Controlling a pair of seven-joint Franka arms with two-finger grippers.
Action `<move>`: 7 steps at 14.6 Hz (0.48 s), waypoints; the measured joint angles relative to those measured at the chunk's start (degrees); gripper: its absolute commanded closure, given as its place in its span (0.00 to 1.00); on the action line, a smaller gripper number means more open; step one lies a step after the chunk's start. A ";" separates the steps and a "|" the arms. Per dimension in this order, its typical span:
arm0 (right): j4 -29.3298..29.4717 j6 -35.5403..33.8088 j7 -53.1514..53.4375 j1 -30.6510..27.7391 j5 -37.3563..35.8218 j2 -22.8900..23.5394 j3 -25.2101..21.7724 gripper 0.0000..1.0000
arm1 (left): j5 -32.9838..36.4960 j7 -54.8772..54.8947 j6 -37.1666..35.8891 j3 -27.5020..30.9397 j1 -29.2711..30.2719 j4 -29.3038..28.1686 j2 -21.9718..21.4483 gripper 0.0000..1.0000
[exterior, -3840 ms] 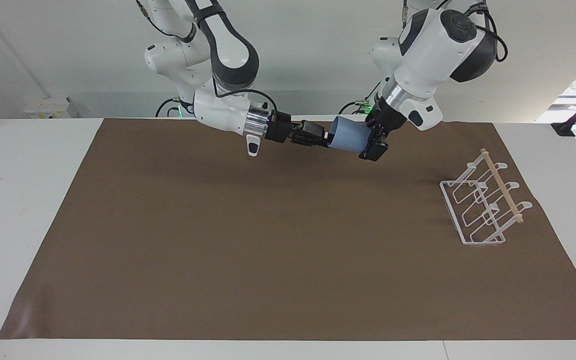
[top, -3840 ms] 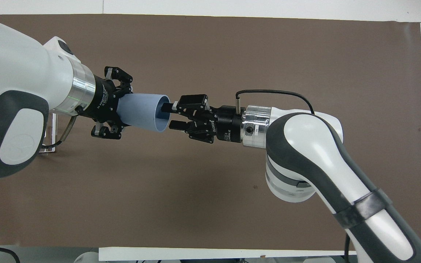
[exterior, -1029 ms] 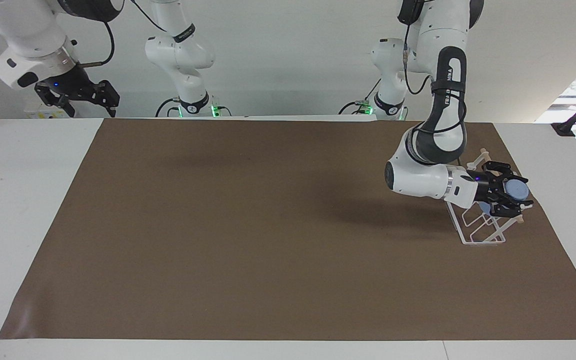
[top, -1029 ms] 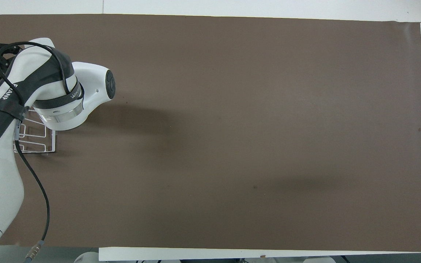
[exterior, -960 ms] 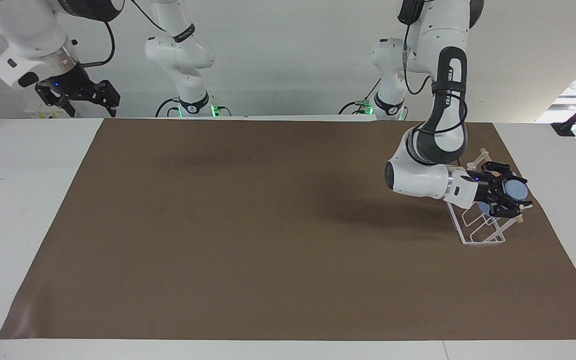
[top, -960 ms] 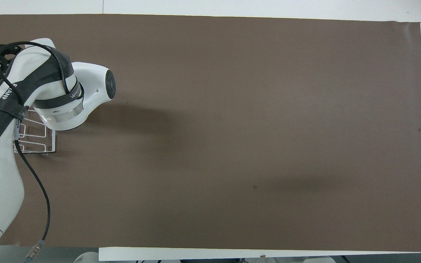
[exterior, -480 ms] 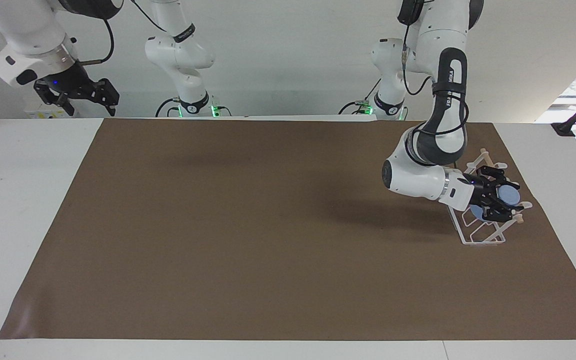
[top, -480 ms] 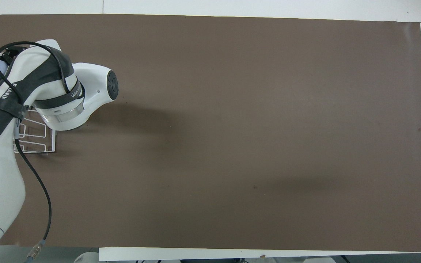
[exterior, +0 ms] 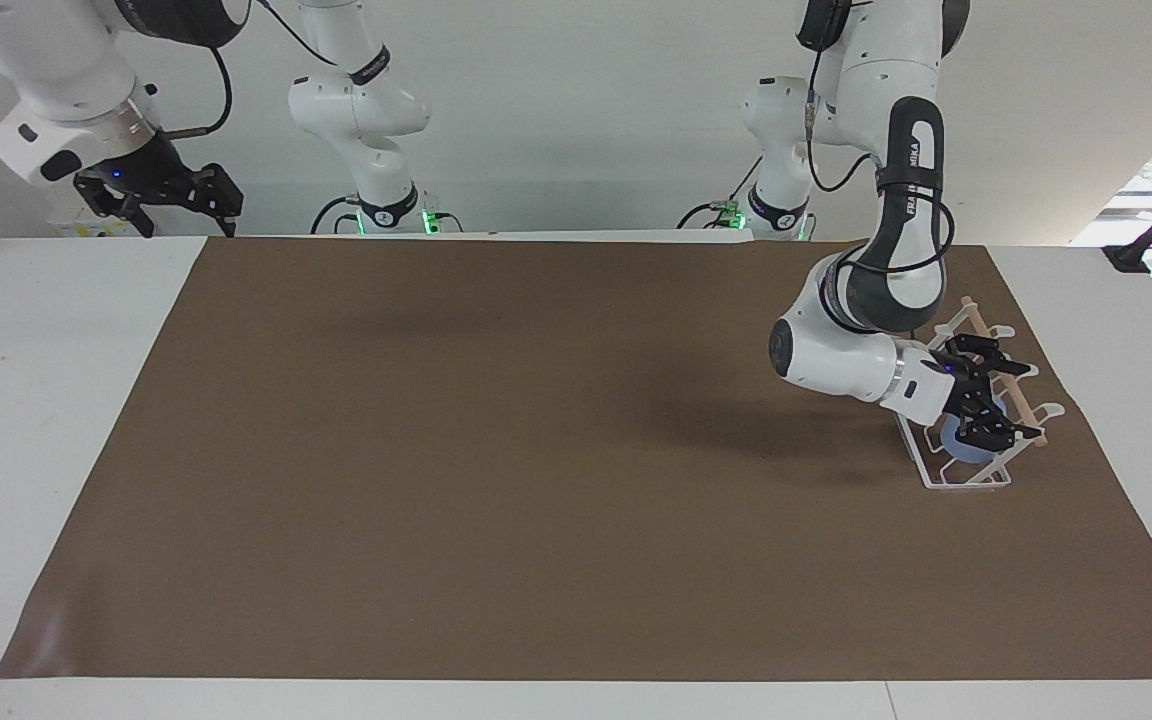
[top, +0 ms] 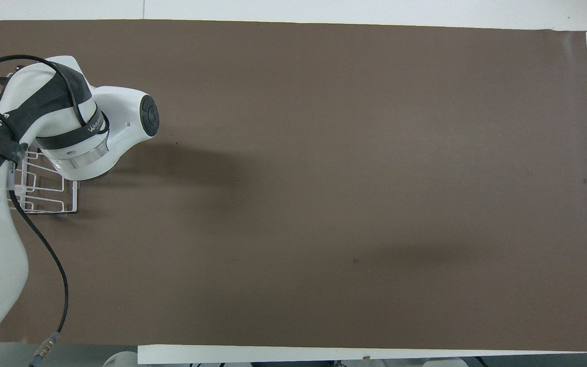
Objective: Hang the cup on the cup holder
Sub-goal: 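Carry the cup with the left gripper onto the wire rack's top peg, then release the cup with the left gripper and pull back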
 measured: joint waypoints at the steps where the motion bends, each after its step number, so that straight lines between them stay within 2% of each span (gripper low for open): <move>1: 0.11 0.00 0.03 0.02 0.00 0.00 0.25 0.01 | -0.86 0.11 0.25 0.00 0.06 0.41 -0.13 0.01; 4: 0.26 0.00 0.06 0.03 0.01 -0.01 0.61 0.01 | -7.55 7.20 2.78 -0.02 0.07 3.10 -3.18 0.01; 7: 0.26 0.00 0.06 -0.02 0.01 -0.04 0.60 0.01 | -18.73 21.40 4.70 0.12 1.89 4.99 -9.62 0.01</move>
